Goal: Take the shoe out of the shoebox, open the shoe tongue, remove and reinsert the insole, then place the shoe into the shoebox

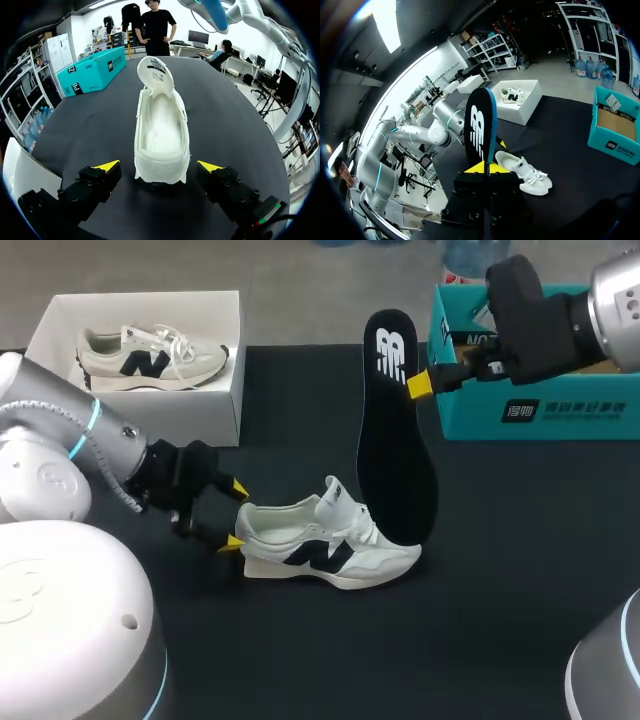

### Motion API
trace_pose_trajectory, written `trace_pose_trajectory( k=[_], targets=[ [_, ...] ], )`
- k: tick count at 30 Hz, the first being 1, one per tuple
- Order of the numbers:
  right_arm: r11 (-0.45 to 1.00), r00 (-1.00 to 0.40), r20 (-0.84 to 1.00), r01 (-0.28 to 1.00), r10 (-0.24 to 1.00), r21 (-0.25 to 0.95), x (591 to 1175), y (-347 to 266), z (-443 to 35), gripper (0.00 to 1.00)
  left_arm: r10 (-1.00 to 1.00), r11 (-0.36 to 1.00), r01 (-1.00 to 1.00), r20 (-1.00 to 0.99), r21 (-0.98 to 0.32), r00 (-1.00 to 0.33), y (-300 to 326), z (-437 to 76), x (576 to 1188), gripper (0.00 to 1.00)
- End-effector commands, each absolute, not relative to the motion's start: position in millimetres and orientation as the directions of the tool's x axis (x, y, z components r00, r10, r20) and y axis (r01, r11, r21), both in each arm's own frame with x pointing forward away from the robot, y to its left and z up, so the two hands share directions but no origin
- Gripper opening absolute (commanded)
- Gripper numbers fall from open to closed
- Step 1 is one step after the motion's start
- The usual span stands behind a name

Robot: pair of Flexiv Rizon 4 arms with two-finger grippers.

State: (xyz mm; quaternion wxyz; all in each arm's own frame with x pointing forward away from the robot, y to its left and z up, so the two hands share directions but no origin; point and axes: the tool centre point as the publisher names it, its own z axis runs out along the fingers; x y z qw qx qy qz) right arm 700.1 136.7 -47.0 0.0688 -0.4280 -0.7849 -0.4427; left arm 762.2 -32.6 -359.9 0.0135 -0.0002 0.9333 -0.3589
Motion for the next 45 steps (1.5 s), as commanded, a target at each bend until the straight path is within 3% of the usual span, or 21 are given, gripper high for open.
trace_pose_trajectory(
  k=[1,16,20,31,45],
  targets=[
    [0.241,-0.623,0.488,0.734,0.612,0.635,701.1,138.4,-47.7,0.0,-0.019,0.832,0.002,-0.031,-0.554,-0.999,-38.9,-355.4,764.2,1.0],
    [0.241,-0.623,0.488,0.734,0.612,0.635,701.1,138.4,-47.7,0.0,-0.016,0.834,0.021,-0.063,-0.552,-0.998,-40.4,-354.2,764.4,1.0],
    [0.241,-0.623,0.488,0.734,0.612,0.635,701.1,138.4,-47.7,0.0,-0.021,0.905,0.016,-0.083,-0.425,-0.996,-43.5,-350.6,766.5,1.0],
    [0.241,-0.623,0.488,0.734,0.612,0.635,701.1,138.4,-47.7,0.0,-0.038,0.973,-0.014,-0.098,-0.232,-0.994,-52.9,-340.1,769.8,1.0],
    [0.241,-0.623,0.488,0.734,0.612,0.635,701.1,138.4,-47.7,0.0,-0.006,0.996,0.001,-0.077,-0.085,-0.997,-60.6,-341.8,771.5,1.0]
  ],
)
